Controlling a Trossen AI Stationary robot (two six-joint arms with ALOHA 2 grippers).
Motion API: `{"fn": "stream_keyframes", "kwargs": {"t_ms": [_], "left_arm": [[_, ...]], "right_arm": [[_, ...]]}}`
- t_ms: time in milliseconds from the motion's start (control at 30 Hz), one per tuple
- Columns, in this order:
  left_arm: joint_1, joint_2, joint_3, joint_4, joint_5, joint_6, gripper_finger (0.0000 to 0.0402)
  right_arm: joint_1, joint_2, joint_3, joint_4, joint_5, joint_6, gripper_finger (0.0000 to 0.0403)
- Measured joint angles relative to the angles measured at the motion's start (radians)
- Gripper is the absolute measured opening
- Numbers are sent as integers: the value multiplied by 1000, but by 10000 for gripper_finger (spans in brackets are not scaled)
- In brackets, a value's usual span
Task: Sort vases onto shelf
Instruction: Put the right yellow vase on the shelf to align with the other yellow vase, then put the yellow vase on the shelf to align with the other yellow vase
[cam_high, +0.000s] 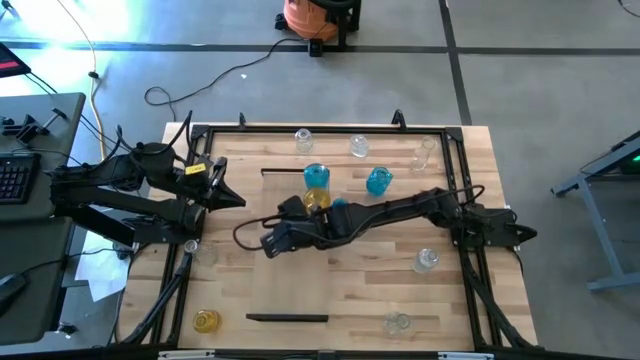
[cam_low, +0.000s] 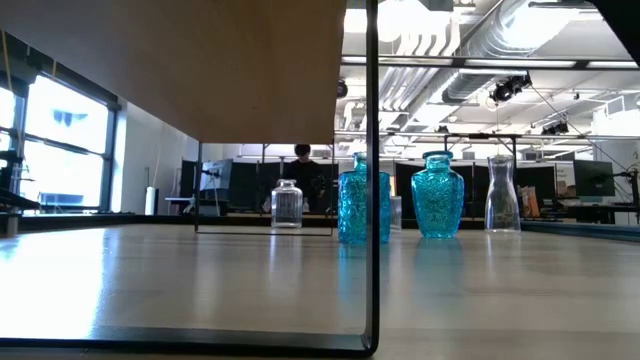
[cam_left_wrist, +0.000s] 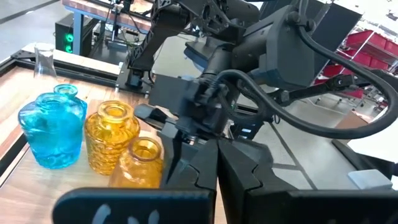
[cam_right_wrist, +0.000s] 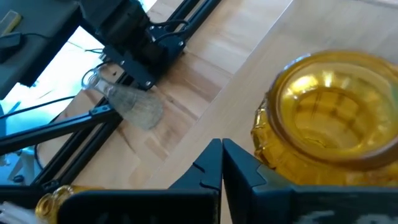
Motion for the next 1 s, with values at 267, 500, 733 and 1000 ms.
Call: {"fn": "stream_keyframes", "kwargs": {"t_ms": [267,500,733,1000], "left_arm": [[0,0,0,0,0,0,0],[0,0,0,0,0,3,0],[0,0,0,0,0,19,0],[0,0,0,0,0,19,0]], "right_arm": [[-12,0,0,29,-8,-21,0],[10,0,0,45,-14,1,0],[9,0,0,52,-13,17,0],[16,0,0,66,-19,17,0]]}}
